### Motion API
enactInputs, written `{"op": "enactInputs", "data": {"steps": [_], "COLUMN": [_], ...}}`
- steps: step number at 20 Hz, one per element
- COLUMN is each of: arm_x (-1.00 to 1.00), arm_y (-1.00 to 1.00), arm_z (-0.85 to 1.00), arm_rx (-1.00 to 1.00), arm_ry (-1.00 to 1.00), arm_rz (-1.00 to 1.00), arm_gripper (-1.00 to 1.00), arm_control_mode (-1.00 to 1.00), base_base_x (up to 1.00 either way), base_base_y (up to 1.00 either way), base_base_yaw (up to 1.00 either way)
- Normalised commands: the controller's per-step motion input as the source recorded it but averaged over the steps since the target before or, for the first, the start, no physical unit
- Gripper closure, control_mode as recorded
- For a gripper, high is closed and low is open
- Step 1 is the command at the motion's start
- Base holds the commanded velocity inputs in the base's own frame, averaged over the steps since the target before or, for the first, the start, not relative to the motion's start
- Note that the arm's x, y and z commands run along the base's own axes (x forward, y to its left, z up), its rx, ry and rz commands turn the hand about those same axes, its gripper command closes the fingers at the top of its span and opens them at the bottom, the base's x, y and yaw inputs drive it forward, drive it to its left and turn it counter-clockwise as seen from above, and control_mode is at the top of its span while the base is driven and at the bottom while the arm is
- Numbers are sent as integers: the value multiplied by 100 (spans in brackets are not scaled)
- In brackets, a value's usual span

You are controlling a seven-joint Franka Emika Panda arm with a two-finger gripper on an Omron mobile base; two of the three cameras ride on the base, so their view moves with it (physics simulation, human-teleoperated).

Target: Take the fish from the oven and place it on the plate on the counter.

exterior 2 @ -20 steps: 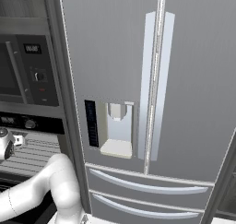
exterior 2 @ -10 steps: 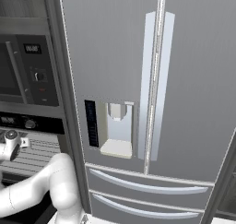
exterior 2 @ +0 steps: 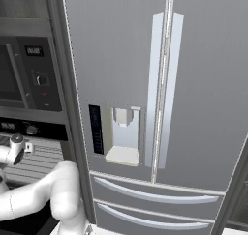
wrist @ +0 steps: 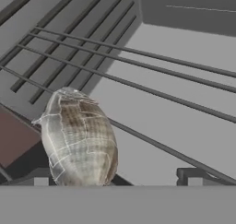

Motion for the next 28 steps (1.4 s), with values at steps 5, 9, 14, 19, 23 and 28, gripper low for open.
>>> {"op": "enactInputs", "data": {"steps": [5, 9, 14, 19, 23, 28], "arm_x": [9, 1, -14, 0, 0, 0], "arm_y": [20, 23, 30, 9, 10, 8], "arm_z": [-59, -74, -89, -45, -38, -39], "arm_rx": [0, 0, 0, 1, 1, 1], "arm_ry": [0, 0, 1, 1, 0, 4], "arm_rz": [0, 0, 0, 0, 0, 0], "arm_gripper": [-100, -100, -100, 100, 100, 100], "arm_control_mode": [-100, -100, -100, -100, -100, -100], "base_base_x": [0, 0, 0, 0, 0, 0], "base_base_y": [0, 0, 0, 0, 0, 0], "base_base_yaw": [0, 0, 0, 0, 0, 0]}}
